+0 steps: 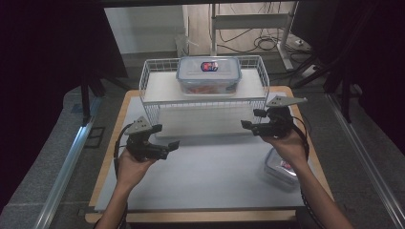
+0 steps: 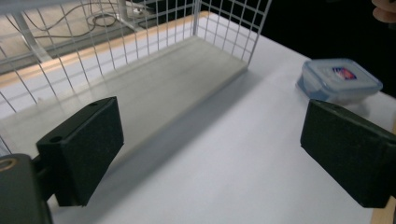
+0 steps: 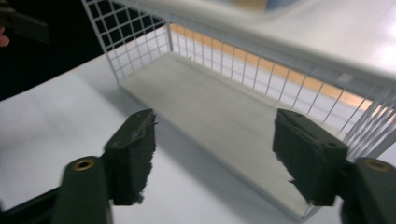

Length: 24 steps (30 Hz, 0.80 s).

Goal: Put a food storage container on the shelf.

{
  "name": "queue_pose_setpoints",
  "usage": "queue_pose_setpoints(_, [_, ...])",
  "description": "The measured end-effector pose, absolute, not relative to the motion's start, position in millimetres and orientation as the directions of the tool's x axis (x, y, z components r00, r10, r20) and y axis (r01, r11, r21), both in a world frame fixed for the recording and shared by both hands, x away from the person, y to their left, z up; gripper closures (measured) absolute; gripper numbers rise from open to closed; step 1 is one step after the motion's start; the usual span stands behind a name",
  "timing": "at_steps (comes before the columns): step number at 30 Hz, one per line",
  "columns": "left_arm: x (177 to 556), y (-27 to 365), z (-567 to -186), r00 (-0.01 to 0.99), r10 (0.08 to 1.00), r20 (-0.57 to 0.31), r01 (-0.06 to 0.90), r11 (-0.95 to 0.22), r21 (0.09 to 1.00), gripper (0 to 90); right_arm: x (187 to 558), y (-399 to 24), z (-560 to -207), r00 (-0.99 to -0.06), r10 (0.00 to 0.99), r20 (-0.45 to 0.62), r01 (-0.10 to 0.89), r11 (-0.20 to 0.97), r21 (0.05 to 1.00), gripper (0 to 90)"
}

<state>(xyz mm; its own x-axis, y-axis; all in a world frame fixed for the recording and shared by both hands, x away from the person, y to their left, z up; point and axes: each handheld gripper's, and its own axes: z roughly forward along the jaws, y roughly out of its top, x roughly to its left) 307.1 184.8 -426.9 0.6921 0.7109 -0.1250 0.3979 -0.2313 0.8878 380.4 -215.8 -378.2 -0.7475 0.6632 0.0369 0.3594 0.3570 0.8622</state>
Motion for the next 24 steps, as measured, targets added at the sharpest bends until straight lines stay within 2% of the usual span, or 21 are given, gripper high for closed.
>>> queue_pose_setpoints(5, [293.8, 178.0, -437.0, 0.691, 0.718, -0.091, 0.389, -0.263, 0.883, 3.8, 367.6, -217.8, -395.5, -0.75, 0.66, 0.039, 0.362, 0.362, 0.859, 15.4])
queue_pose_setpoints(9, [284.3, 173.5, -448.7, 0.688, 0.723, -0.055, 0.384, -0.299, 0.874, 3.3, 356.8, -220.2, -410.4, -0.753, 0.656, 0.042, 0.364, 0.363, 0.858, 9.7])
queue_pose_setpoints(13, [275.8, 171.4, -463.1, 0.683, 0.729, -0.043, 0.394, -0.318, 0.862, 3.0, 347.4, -222.9, -426.6, -0.761, 0.647, 0.055, 0.376, 0.371, 0.849, 6.6])
queue_pose_setpoints(24, [254.9, 173.7, -495.1, 0.663, 0.748, -0.031, 0.43, -0.347, 0.833, 2.7, 323.8, -226.6, -458.2, -0.772, 0.635, 0.035, 0.364, 0.396, 0.843, 6.0])
